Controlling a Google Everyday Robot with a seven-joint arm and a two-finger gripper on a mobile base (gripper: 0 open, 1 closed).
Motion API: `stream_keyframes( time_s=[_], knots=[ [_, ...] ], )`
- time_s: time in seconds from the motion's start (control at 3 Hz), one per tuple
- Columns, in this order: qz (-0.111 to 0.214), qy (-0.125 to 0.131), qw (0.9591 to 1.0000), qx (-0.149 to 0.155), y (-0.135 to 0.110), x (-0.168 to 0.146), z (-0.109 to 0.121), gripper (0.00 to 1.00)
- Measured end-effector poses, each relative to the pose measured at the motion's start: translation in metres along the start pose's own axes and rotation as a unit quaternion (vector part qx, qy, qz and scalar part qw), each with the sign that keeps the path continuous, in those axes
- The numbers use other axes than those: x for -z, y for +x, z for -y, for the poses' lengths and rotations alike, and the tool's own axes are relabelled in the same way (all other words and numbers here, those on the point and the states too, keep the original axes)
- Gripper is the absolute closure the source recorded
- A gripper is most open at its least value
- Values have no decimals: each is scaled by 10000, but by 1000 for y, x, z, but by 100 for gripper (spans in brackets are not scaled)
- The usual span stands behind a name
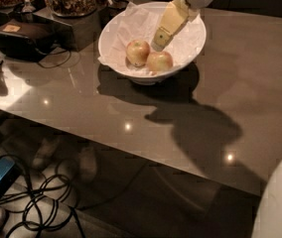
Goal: Pick apple from white bowl
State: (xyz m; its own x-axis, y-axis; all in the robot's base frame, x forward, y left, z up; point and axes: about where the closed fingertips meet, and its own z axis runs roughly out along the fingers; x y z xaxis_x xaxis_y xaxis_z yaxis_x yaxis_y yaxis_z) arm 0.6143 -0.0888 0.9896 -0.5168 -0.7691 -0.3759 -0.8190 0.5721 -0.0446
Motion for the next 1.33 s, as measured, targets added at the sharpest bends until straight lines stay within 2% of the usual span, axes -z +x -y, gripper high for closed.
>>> stream_keyframes(
  time_s=[0.33,0.67,1.33],
  knots=[
    [-47,-4,9999,-147,1,-7,8,24],
    [-109,16,9996,-256,1,-14,17,18],
    [-258,-4,9993,-271,-7,-34,27,22]
  ],
)
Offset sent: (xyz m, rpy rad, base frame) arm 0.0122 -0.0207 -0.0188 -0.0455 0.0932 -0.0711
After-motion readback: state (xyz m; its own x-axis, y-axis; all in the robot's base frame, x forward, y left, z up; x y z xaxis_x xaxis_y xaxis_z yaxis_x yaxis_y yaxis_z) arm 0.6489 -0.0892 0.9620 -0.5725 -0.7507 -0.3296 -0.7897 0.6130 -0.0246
